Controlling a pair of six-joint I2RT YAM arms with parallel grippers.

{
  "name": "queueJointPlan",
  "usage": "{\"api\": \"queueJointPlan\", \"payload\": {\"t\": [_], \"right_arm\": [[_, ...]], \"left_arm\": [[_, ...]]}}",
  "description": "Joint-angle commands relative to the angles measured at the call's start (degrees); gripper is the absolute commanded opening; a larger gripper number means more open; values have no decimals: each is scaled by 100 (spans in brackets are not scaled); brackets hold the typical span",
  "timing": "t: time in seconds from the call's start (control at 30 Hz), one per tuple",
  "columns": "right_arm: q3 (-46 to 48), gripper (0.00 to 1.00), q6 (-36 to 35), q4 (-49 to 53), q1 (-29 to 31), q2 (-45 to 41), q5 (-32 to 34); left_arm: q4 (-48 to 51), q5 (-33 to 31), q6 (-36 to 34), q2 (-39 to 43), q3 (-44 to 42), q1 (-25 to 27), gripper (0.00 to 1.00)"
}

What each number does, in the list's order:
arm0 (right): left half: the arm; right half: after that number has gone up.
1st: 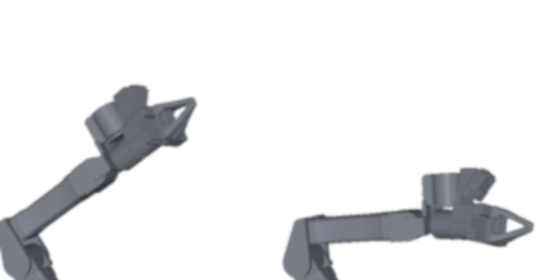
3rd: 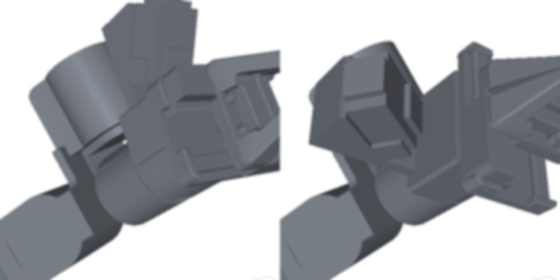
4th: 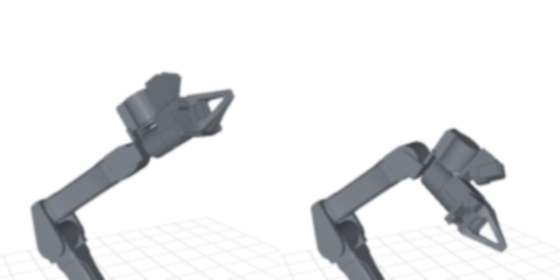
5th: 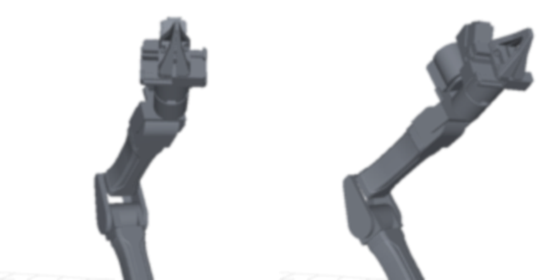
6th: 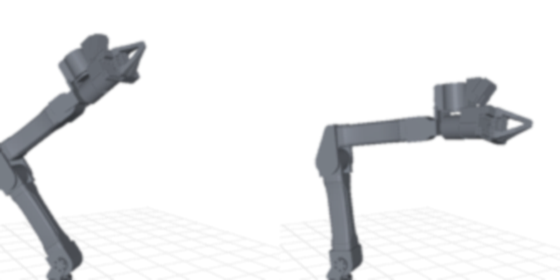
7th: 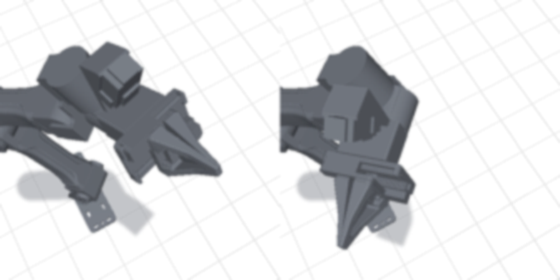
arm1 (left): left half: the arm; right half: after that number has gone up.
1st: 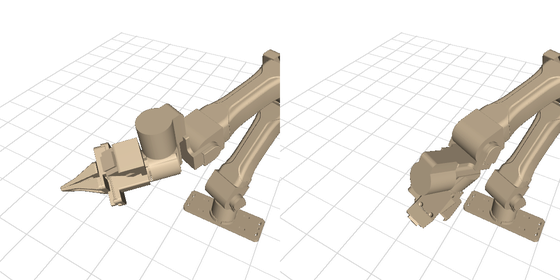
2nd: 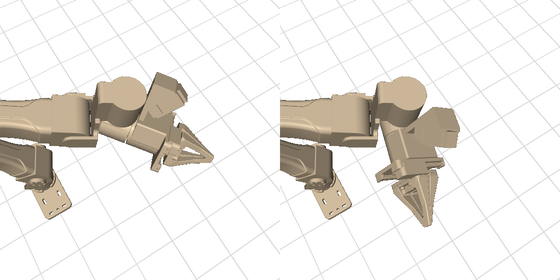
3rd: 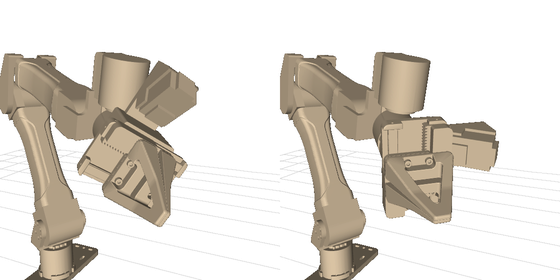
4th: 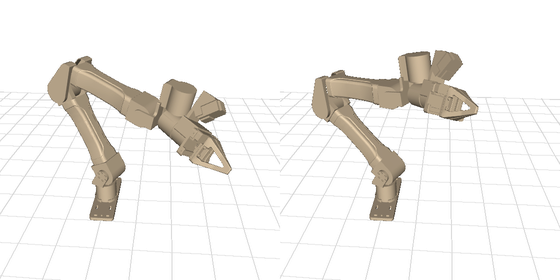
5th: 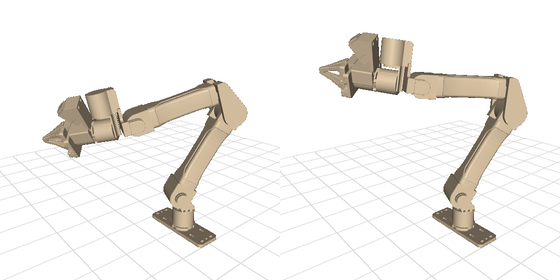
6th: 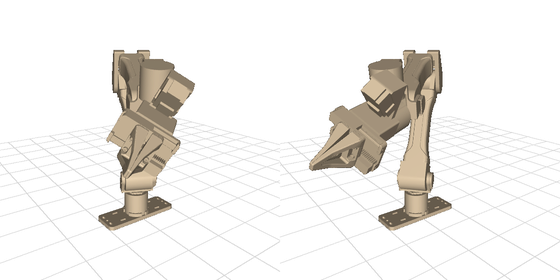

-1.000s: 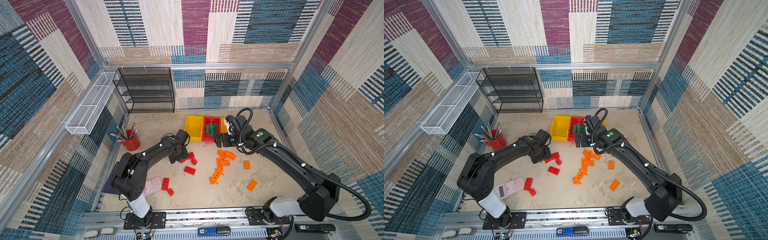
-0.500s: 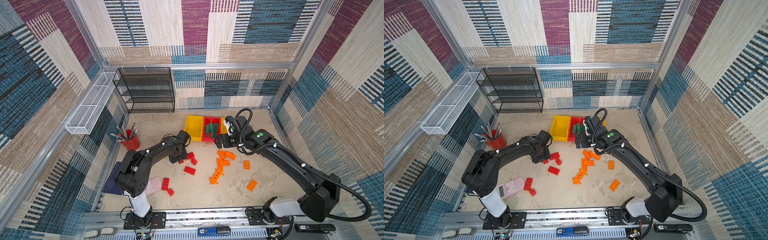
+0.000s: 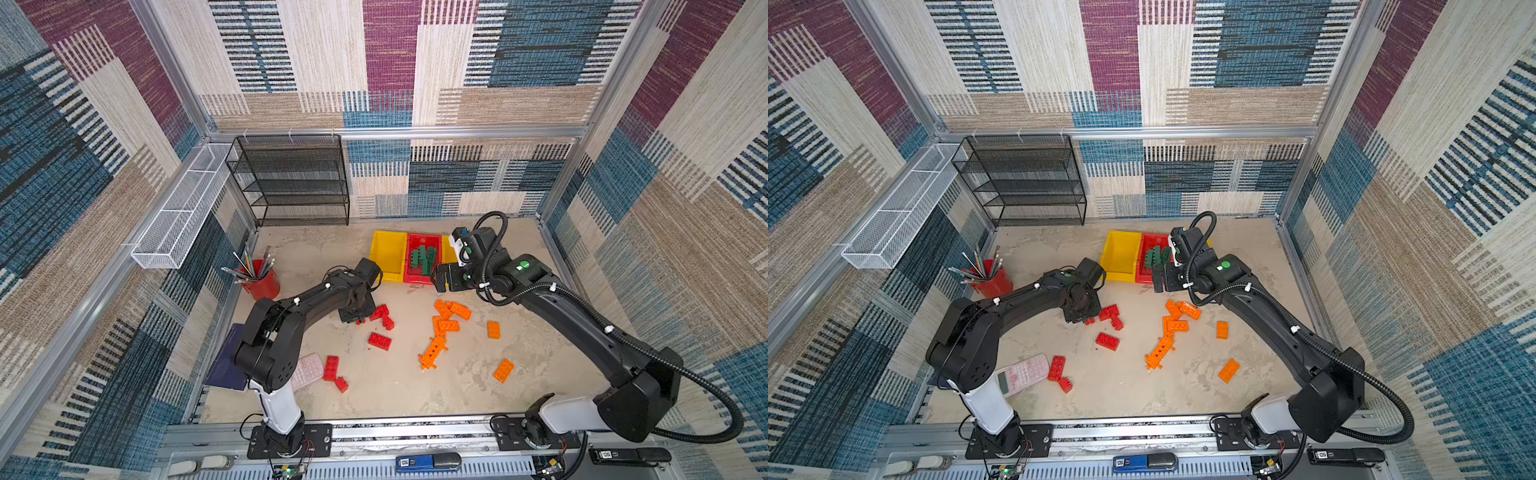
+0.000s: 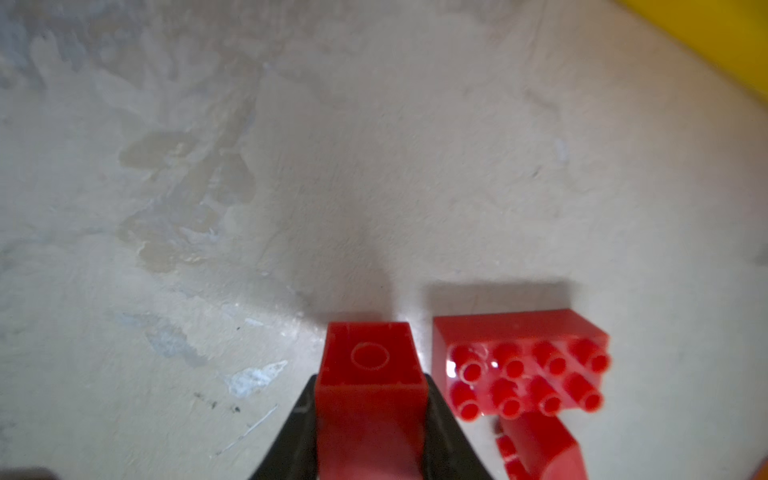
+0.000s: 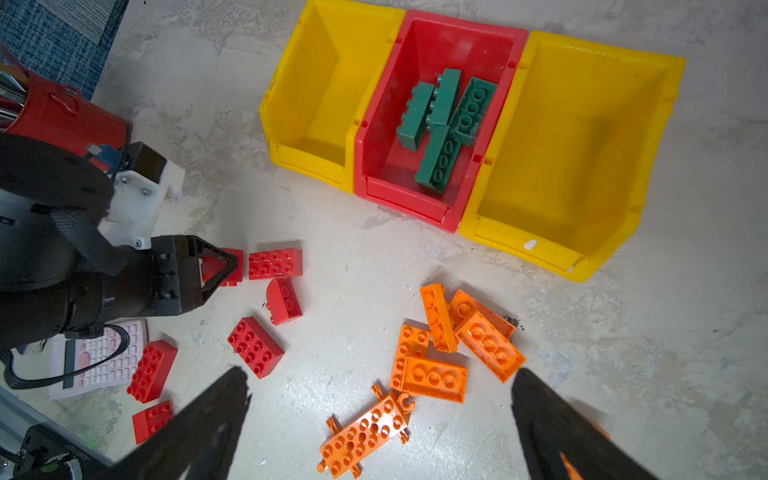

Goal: Sort the legos into containers by color
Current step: 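Lift the red brick and drop it into the yellow bin nearest the left arm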

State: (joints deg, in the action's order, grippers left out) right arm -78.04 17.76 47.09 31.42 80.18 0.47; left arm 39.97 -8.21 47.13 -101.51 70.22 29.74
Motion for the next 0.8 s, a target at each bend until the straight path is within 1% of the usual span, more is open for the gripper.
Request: {"api": "queueJointPlan", "payload": {"t": [0.0, 0.1, 0.2, 0.33, 0.53, 0.63, 0.7, 0.73, 0.77], "right_arm": [[-20, 100, -51, -11, -63, -69, 52], [59, 100, -28, -16, -148, -135, 79], [159, 100, 47, -16, -223, -223, 111], [236, 100, 167, -3, -310, -331, 163], [96, 100, 312, 136, -398, -315, 336], [-21, 100, 355, 225, -409, -219, 400], [-117, 100, 388, 302, -417, -142, 465], [-156, 100, 408, 335, -418, -102, 487], [-185, 100, 423, 353, -417, -78, 500]], "left_arm": [[406, -349, -485, 86, 541, -3, 26], [684, -462, -1021, -132, 1465, -3, 26], [991, -491, -1489, -661, 2640, -3, 26], [1353, -489, -1995, -1682, 4301, -12, 26], [1903, -411, -2342, -3286, 6655, -47, 26], [2018, -360, -2443, -3916, 7487, -100, 27], [2003, -260, -2447, -4173, 7788, -153, 28], [1948, -177, -2433, -4254, 7855, -187, 31], [1868, -98, -2424, -4296, 7859, -209, 38]]}}
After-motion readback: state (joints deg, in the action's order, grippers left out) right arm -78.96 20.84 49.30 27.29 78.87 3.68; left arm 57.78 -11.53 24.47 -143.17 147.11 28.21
